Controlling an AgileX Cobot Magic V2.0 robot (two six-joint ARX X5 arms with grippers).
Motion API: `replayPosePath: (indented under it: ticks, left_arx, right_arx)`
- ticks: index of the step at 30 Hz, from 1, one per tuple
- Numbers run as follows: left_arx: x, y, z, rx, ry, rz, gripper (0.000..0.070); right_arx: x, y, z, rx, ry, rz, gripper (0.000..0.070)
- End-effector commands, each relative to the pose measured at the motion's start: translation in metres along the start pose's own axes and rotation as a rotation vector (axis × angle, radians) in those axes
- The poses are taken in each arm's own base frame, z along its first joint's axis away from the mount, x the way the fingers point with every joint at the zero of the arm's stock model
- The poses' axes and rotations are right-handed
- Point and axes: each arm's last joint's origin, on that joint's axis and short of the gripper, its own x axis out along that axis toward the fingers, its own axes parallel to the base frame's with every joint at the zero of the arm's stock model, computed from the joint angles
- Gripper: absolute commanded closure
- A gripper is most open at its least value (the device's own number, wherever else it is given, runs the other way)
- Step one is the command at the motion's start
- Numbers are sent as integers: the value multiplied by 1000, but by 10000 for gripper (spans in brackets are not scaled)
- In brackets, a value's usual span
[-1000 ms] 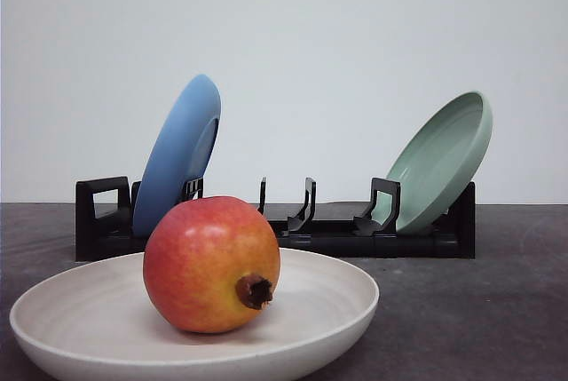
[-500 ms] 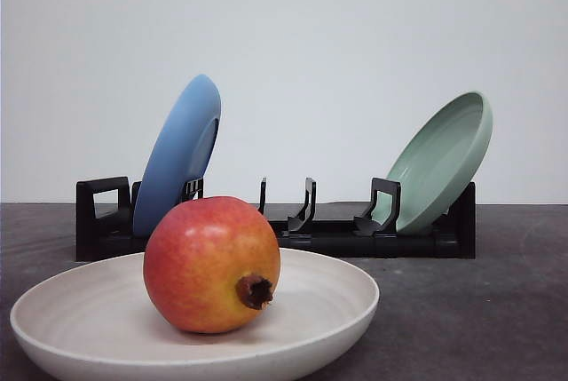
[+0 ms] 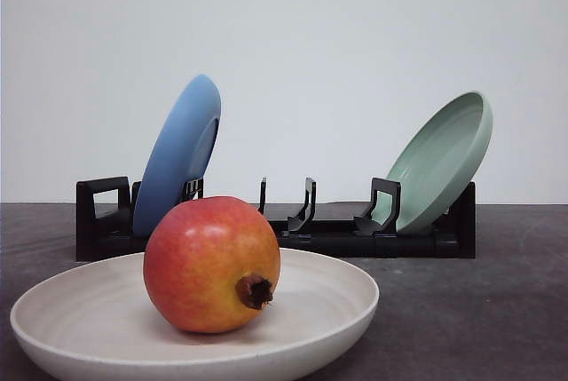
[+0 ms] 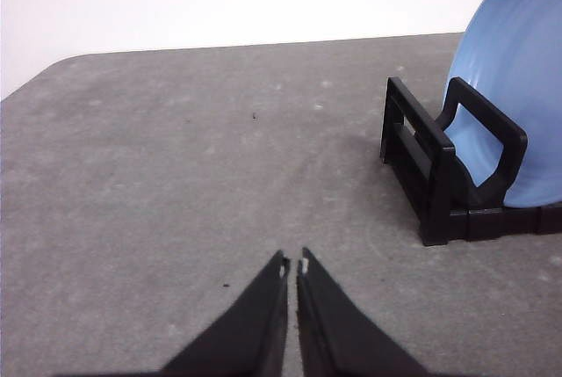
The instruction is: Place pomegranate in white plate
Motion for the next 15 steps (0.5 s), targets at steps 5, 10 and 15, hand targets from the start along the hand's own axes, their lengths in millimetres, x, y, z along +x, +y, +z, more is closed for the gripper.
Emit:
replayPosePath:
  ticks: [5,10,15]
  left_arx:
    - [1,0,-4,-8,13,0,700]
    - [1,0,-4,-8,13,0,700]
    - [1,0,-4,-8,13,0,700]
  right_arx:
    - [0,1,2,-10,-11,9,697]
    - [-1,1,2,-10,-13,11,697]
    - [-9,-8,3,41,-63,-52,697]
